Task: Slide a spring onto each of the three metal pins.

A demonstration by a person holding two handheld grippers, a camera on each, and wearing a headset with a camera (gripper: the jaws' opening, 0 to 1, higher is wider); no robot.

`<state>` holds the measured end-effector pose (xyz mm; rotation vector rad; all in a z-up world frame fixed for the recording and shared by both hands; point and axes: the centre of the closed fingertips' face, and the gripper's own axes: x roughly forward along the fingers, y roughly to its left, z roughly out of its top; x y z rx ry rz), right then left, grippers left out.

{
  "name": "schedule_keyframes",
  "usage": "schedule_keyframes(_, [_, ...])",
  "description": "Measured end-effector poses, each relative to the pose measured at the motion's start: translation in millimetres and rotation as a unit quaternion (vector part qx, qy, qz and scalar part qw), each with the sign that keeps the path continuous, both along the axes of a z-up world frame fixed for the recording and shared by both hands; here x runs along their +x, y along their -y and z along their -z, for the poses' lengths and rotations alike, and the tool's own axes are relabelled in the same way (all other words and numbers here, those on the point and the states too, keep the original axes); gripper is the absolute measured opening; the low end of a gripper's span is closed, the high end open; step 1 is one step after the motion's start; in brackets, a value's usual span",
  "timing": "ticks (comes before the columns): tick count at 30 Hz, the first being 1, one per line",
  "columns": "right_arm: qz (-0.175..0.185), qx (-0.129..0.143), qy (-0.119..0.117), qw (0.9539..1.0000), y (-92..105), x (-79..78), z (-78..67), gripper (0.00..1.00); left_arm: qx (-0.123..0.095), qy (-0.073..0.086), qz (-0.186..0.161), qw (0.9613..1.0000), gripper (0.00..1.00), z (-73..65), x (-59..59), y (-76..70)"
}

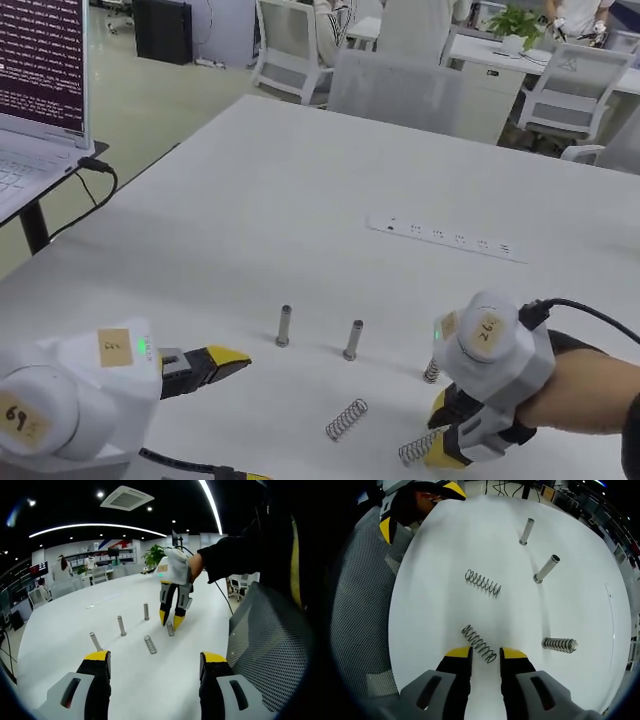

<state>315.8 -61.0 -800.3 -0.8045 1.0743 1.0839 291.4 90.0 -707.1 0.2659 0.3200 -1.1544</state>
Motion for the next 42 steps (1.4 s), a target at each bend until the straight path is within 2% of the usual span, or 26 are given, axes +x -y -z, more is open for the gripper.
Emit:
schedule_keyframes(6, [0.003,-0.004,0.006,1.0000,0.6,2.5,-0.5,0.16,0.000,-0.001,0.001,1.0000,0.68,0.1,-0.3,0.0])
schedule_keyframes(12, [0.019,0.001,-0.007,0.9998,-1.8,-0.9,-1.1,0.16,0.000,-0.001,0.002,1.0000,0.67,0.2,-0.5,0.2])
schedule_keyframes(17, [0.013,-0.001,-0.016,0.9998,-4.8,-6.2,-1.1,0.19,0.000,-0.001,0.002,1.0000,0.67,0.5,-0.5,0.1])
schedule_keyframes(23, [0.000,-0.016,-0.014,0.9998,-2.0,-8.2,-1.0,0.13,-0.001,-0.002,0.001,1.0000,0.66,0.5,-0.4,0.1])
schedule_keyframes(27, [0.015,-0.015,-0.018,0.9996,-1.6,-8.3,-1.0,0.13,-0.001,-0.002,0.002,1.0000,0.65,0.6,-0.5,0.3])
schedule_keyframes(30, [0.032,-0.007,-0.030,0.9990,-4.8,-11.8,-1.5,0.13,0.001,-0.002,0.001,1.0000,0.65,0.9,-0.4,0.1])
schedule_keyframes(33, [0.021,-0.006,-0.028,0.9994,-7.8,-14.1,-2.5,0.13,0.001,-0.002,0.002,1.0000,0.65,1.0,-0.7,0.1])
schedule_keyframes(36, [-0.006,-0.015,-0.022,0.9996,-8.0,-15.9,-2.1,0.14,0.001,-0.002,0.003,1.0000,0.64,1.1,-0.9,0.3])
schedule_keyframes(37, [-0.028,-0.022,-0.013,0.9993,-7.1,-15.6,-1.9,0.13,0.001,-0.002,0.003,1.0000,0.64,1.0,-1.0,0.4])
schedule_keyframes(39, [-0.040,-0.035,-0.008,0.9986,-4.1,-16.2,-0.8,0.12,0.001,-0.002,0.004,1.0000,0.64,1.1,-1.2,0.5])
schedule_keyframes(40, [-0.063,-0.044,0.000,0.9970,-2.2,-15.5,0.0,0.12,0.001,-0.003,0.004,1.0000,0.64,1.0,-1.4,0.6])
schedule_keyframes(42, [-0.075,-0.052,0.006,0.9958,-0.1,-16.1,0.9,0.11,0.002,-0.002,0.005,1.0000,0.64,0.9,-1.7,0.8])
